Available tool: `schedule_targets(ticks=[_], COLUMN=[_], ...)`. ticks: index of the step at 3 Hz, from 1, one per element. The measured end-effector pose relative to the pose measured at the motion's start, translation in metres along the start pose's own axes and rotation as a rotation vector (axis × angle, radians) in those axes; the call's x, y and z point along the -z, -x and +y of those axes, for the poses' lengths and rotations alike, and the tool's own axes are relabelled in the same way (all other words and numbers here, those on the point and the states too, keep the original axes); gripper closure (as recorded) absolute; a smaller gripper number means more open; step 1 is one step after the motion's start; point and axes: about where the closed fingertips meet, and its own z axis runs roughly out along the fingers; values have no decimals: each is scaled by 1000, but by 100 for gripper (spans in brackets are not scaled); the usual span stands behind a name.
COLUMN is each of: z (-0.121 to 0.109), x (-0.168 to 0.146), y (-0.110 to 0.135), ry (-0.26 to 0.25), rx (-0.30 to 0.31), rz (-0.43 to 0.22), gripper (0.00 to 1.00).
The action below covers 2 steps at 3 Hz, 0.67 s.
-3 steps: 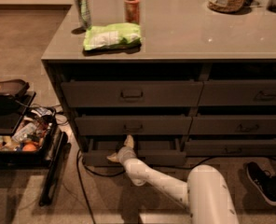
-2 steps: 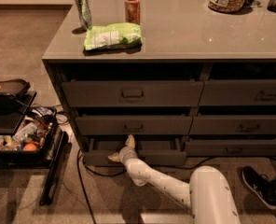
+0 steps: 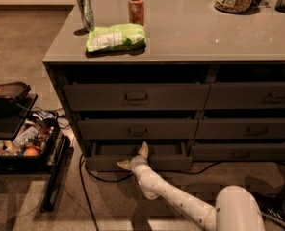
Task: Close bottom drawer
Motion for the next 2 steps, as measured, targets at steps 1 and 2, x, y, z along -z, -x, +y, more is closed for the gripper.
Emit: schedule_targets(ticks=[1,2], z=[0,3], x=[4,0], y=[-1,4], ry=[0,26], rx=[-4,-11], rz=[0,-3], gripper=[0,0])
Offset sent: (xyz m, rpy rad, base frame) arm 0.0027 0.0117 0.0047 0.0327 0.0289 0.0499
